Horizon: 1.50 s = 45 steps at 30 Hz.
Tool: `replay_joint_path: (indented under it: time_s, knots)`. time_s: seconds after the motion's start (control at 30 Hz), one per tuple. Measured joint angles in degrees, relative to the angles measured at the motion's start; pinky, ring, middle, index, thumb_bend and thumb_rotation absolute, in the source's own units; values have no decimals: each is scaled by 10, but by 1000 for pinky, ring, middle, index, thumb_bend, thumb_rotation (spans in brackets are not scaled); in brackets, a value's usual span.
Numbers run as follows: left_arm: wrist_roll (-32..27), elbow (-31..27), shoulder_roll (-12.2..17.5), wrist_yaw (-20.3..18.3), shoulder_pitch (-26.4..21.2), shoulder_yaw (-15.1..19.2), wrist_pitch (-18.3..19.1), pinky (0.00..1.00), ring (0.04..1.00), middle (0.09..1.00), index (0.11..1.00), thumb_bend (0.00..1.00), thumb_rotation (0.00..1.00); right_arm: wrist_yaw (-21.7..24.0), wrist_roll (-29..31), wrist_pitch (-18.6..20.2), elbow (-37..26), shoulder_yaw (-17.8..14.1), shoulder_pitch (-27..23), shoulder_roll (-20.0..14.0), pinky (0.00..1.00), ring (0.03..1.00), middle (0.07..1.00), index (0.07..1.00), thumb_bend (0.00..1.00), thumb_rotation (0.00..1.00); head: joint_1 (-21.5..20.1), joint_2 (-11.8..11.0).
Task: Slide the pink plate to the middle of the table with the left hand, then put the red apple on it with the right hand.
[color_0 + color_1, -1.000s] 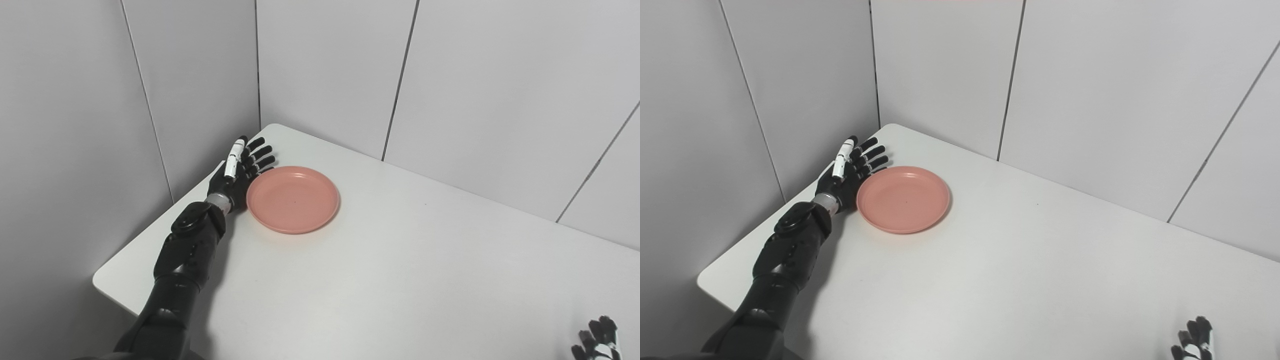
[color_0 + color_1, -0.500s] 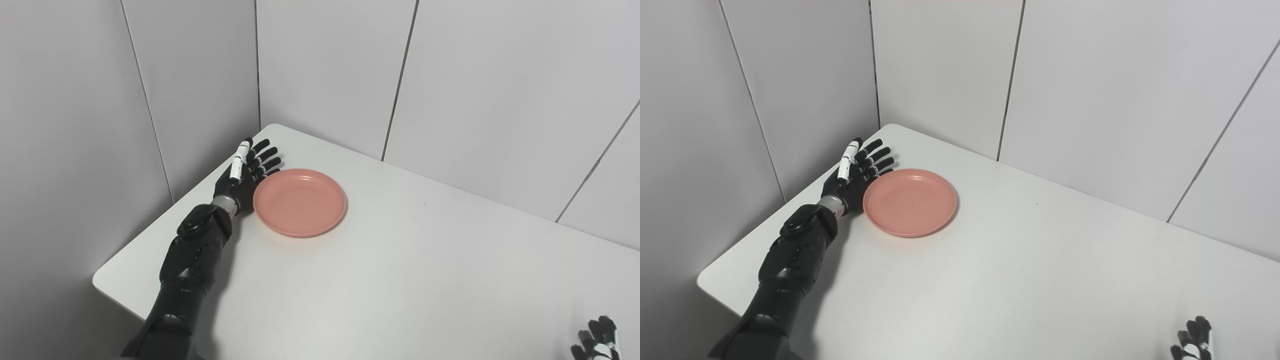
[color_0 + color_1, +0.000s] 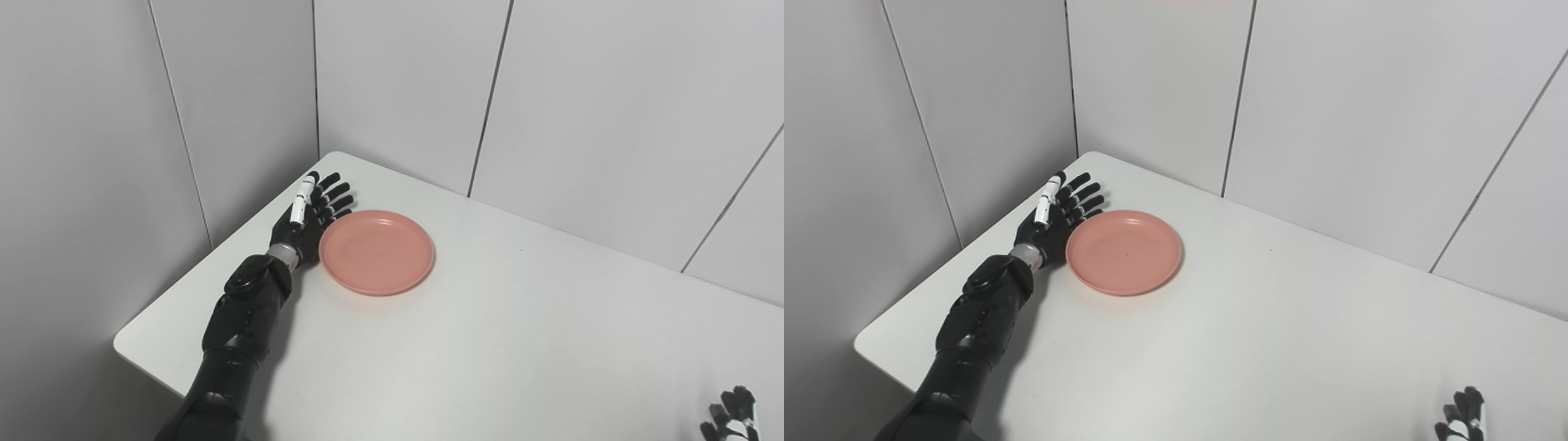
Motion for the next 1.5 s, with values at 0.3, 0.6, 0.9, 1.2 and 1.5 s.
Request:
replay_joint_path:
  time_s: [0.3,0.6,0.9,1.2,1.5]
  knots:
    - [1,-11,-5,-1,5,-10,0,896,884,883,865,330,1000,1,0,1,-1,2,0,0,1000,1000,1000,1000,0,1000,-6,4]
    - [2,-31,-15,-2,13,-19,0,878,873,877,859,325,1000,1,-4,1,-1,3,0,1,1000,1000,1000,1000,0,1000,-8,6]
    - [3,-48,-31,9,15,-30,4,866,866,871,853,315,1000,1,-2,0,-1,2,1,2,1000,1000,1000,1000,0,1000,-11,8]
    - [7,-61,-40,18,20,-38,5,851,854,863,850,312,1000,1,0,0,5,2,1,2,1000,1000,1000,1000,0,1000,-14,11]
    - [6,-60,-50,16,20,-40,1,867,859,864,850,332,1000,1,2,-1,13,2,0,2,1000,1000,1000,1000,0,1000,-19,12]
